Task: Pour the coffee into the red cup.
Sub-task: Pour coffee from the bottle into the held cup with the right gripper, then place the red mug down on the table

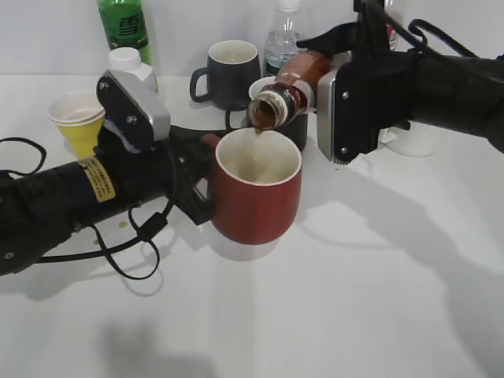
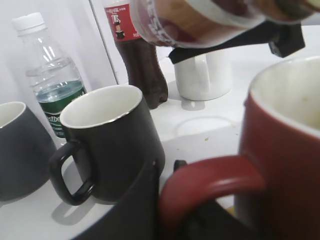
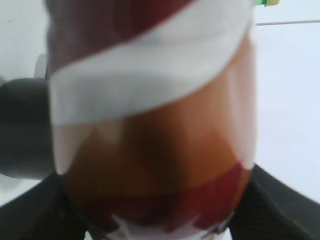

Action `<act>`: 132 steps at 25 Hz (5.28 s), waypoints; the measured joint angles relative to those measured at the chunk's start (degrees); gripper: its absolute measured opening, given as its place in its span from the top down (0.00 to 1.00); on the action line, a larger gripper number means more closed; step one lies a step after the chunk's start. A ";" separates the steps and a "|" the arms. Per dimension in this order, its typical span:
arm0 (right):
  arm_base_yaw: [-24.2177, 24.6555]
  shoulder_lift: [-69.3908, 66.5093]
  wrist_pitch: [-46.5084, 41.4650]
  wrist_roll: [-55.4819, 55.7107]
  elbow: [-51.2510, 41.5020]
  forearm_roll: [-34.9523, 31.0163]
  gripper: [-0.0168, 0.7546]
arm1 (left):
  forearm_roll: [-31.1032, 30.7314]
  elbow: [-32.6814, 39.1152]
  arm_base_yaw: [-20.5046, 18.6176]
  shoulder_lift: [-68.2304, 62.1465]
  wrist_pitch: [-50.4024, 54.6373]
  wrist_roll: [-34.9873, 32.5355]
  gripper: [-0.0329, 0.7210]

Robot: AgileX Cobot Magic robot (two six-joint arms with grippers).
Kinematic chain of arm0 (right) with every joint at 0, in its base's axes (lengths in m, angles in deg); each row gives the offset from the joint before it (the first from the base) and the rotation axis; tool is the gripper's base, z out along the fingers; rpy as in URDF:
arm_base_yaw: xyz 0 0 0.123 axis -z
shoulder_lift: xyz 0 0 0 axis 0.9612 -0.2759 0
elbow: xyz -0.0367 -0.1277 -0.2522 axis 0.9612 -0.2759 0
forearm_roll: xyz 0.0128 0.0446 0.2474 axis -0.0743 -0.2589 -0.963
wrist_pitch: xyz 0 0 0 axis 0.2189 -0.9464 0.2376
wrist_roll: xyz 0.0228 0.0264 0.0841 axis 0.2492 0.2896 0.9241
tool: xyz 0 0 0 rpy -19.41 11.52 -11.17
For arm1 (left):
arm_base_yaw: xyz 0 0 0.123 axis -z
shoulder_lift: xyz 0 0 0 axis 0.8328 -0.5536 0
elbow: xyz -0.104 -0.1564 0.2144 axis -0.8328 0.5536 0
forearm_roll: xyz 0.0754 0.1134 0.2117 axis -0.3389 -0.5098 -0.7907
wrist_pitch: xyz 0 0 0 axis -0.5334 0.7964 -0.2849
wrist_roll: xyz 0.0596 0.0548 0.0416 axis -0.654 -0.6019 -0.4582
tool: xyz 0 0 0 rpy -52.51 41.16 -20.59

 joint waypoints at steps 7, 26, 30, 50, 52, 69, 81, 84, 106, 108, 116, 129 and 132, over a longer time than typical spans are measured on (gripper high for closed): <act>0.00 0.00 0.00 -3.59 0.00 -0.48 0.31 | -2.31 0.05 0.00 0.00 -0.12 0.00 0.88; 0.00 0.00 0.00 -8.06 0.00 -0.60 0.31 | -4.07 2.38 0.00 0.00 -2.50 0.00 0.88; 0.00 0.00 0.00 -9.40 0.00 -0.75 0.31 | -4.07 2.40 0.00 0.00 -2.56 0.00 0.88; 0.00 0.00 1.09 -14.12 0.07 -0.76 0.31 | -4.21 3.07 0.00 0.00 -3.81 0.00 0.88; 0.00 0.00 1.25 -14.36 0.07 -0.76 0.31 | -4.21 3.07 0.00 0.00 -3.81 0.00 0.88; 0.00 0.00 1.43 -14.75 0.12 -1.31 0.31 | -4.21 3.07 0.00 0.00 -3.81 0.00 0.88; 0.00 0.06 1.71 -14.47 0.18 -2.30 0.31 | -4.21 3.07 0.00 0.00 -3.81 -0.31 0.88; 0.00 0.06 1.73 -13.05 0.18 -2.35 0.31 | -4.08 3.07 0.00 0.00 -4.70 -0.31 0.88; 0.00 0.07 2.30 34.67 0.18 -3.18 0.31 | 11.66 6.88 -0.06 4.47 -5.02 -3.05 0.88; 0.00 0.07 4.21 39.33 0.18 -4.66 0.31 | 16.44 7.58 -0.06 5.37 -4.72 -5.00 0.88; 0.00 0.12 5.63 49.37 0.18 -15.51 0.31 | 32.83 7.96 -0.06 6.18 -3.73 -8.81 0.88; 0.00 0.12 -4.28 56.00 -5.28 -29.78 0.31 | 38.08 7.24 -4.67 -1.12 -7.35 -9.78 0.88; 0.00 0.12 -3.46 56.02 -7.19 -31.60 0.31 | 37.38 5.51 -4.67 -4.01 -8.30 -9.83 0.88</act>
